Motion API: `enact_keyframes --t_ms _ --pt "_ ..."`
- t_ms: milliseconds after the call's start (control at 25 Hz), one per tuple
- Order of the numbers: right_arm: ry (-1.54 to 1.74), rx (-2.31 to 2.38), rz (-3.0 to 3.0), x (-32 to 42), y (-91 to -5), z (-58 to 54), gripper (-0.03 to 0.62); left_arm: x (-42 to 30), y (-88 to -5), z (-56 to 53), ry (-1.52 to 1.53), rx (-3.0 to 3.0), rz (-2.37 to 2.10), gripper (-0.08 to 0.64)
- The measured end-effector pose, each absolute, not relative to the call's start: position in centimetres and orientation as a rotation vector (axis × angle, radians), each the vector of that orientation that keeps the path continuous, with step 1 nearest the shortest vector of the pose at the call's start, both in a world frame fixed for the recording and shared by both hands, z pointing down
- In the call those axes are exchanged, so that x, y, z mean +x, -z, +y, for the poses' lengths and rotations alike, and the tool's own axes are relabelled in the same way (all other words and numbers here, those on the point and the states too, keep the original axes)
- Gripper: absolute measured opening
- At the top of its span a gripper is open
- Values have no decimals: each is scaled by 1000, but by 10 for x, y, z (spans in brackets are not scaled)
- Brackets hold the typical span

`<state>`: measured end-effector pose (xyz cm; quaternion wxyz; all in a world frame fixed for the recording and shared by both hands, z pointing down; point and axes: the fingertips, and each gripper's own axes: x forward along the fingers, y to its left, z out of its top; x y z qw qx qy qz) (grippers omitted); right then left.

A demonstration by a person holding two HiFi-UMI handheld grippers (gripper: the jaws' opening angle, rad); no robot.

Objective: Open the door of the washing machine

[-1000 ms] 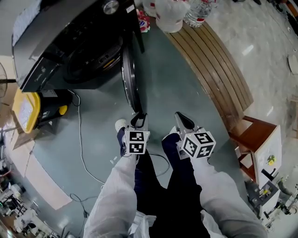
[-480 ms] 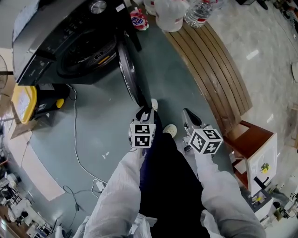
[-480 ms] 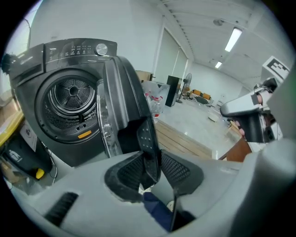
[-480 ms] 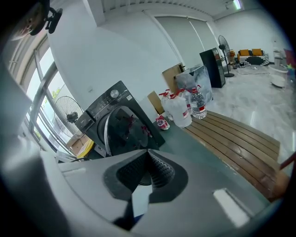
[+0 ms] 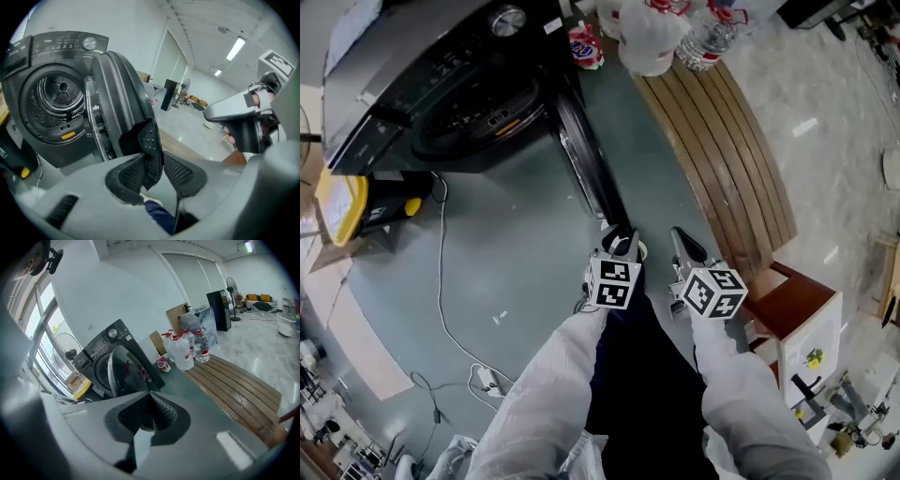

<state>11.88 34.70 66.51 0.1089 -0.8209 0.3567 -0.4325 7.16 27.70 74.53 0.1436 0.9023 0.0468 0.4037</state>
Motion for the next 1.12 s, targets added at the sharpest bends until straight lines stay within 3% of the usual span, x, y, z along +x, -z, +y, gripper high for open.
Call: enact_keyframes --t_ms 480,640,1120 --pt "1270 -2440 1012 149 -667 363 7 108 -746 308 -1153 2650 298 132" --pt "1257 -2431 1007 142 -657 369 8 97 -741 319 -1203 2598 398 202" --pt "1141 -2367 1121 106 -560 366 8 24 -619 282 -1078 2511 346 210"
